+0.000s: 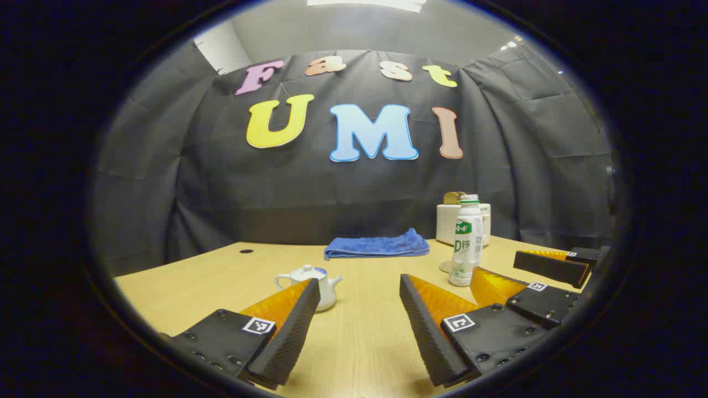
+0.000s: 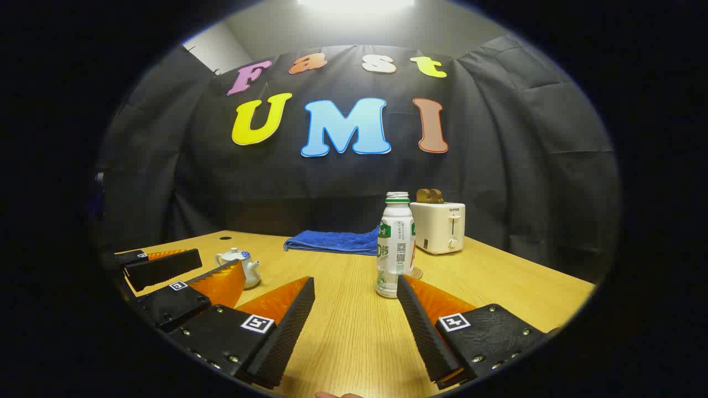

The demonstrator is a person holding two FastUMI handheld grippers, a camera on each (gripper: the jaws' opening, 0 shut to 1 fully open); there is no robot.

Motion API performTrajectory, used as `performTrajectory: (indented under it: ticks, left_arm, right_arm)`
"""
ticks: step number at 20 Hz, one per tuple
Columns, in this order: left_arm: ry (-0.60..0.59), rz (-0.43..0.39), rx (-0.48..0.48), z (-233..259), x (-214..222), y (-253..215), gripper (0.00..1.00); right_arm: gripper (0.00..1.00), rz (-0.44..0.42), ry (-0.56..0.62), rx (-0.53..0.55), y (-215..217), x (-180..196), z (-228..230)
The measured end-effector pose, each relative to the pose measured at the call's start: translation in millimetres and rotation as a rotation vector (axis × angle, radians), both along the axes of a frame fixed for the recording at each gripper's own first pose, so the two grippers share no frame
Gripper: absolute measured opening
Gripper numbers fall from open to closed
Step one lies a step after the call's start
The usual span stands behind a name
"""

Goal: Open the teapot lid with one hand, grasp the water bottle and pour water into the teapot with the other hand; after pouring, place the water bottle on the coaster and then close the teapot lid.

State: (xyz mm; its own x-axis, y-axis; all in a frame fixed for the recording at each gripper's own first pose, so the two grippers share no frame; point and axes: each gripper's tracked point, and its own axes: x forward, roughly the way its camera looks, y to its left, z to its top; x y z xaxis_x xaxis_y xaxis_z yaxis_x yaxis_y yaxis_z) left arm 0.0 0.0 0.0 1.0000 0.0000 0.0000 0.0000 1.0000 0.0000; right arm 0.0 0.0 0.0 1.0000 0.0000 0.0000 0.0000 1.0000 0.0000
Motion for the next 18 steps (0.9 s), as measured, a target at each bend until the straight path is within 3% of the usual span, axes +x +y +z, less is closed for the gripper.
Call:
performTrajectory:
  ticks: [14,18]
  left_arm:
    - [0.004,0.027,0.0,-2,8,16,0.99]
    - [0.008,0.07,-0.002,-3,15,38,0.99]
  right_arm:
    - [0.93,0.017,0.0,-0.001,1,2,-1]
    - [0.93,0.014,0.001,-0.001,-1,6,0]
